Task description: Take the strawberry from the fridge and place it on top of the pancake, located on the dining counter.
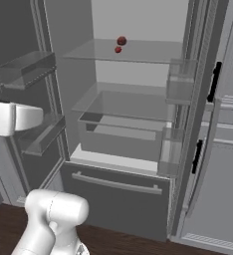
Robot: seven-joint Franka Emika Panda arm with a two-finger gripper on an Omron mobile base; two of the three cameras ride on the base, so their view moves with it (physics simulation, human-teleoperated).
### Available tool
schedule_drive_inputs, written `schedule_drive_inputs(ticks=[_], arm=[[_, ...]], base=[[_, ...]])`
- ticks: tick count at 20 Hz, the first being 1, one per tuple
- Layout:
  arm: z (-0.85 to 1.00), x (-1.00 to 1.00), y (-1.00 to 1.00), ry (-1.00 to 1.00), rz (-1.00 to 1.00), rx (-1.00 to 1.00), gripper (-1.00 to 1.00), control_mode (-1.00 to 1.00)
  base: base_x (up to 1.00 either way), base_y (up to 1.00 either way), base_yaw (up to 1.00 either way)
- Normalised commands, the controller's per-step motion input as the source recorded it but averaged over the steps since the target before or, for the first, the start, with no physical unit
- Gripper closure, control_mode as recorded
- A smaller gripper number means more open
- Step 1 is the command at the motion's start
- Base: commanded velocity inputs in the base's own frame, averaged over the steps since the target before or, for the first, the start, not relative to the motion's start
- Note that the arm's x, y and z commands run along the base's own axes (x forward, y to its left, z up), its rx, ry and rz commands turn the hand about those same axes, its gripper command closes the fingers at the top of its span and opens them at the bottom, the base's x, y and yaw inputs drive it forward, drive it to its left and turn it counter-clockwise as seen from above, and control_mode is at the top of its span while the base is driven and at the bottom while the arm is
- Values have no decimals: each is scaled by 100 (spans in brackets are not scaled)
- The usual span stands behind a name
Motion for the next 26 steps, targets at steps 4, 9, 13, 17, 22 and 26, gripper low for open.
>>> schedule_drive_inputs(ticks=[4,9,13,17,22,26], arm=[[0,0,0,0,0,0,-100,100],[0,0,0,0,0,0,-100,100],[0,0,0,0,0,0,-100,100],[0,0,0,0,0,0,-100,100],[2,20,-1,1,0,2,-100,-100],[30,69,-8,20,0,14,-100,-100]], base=[[68,-2,-1],[100,-13,0],[100,-36,0],[100,-28,0],[80,-14,0],[0,0,0]])
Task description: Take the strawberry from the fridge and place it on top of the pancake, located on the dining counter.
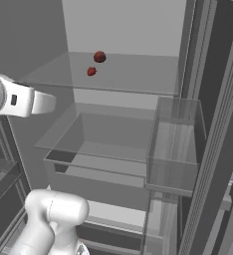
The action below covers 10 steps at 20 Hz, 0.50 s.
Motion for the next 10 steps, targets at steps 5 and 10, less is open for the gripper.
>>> schedule_drive_inputs(ticks=[5,10], arm=[[6,17,-9,17,0,17,-100,-100],[-22,54,-2,-3,1,4,-100,-100]], base=[[0,0,0],[0,0,0]])
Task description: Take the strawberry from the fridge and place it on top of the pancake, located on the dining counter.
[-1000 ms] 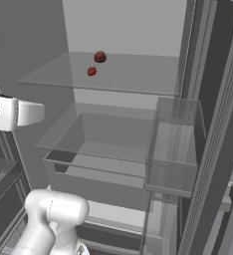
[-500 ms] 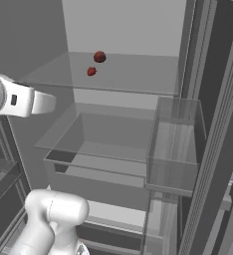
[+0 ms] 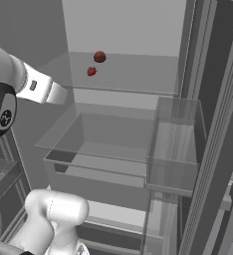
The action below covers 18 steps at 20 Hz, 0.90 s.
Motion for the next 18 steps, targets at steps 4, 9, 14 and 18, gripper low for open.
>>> schedule_drive_inputs(ticks=[4,9,14,18], arm=[[-3,69,2,0,0,-2,-100,-100],[0,36,2,-2,-1,-10,-100,-100],[0,38,2,0,-2,-10,-100,-100],[0,55,-2,14,0,-1,-100,-100]], base=[[0,0,0],[0,0,0],[0,0,0],[0,0,0]])
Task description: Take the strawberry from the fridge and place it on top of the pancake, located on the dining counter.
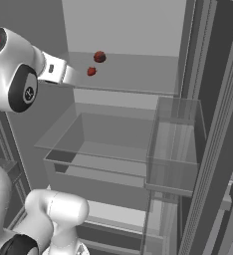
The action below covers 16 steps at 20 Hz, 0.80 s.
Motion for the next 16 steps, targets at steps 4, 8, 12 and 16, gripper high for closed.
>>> schedule_drive_inputs(ticks=[4,8,12,16], arm=[[-5,61,-4,8,1,0,-100,-100],[-17,56,-1,0,1,0,-100,-100],[-28,44,0,0,0,-1,-100,-100],[-21,51,-2,0,0,0,-100,-100]], base=[[0,0,0],[0,0,0],[0,0,0],[0,0,0]])
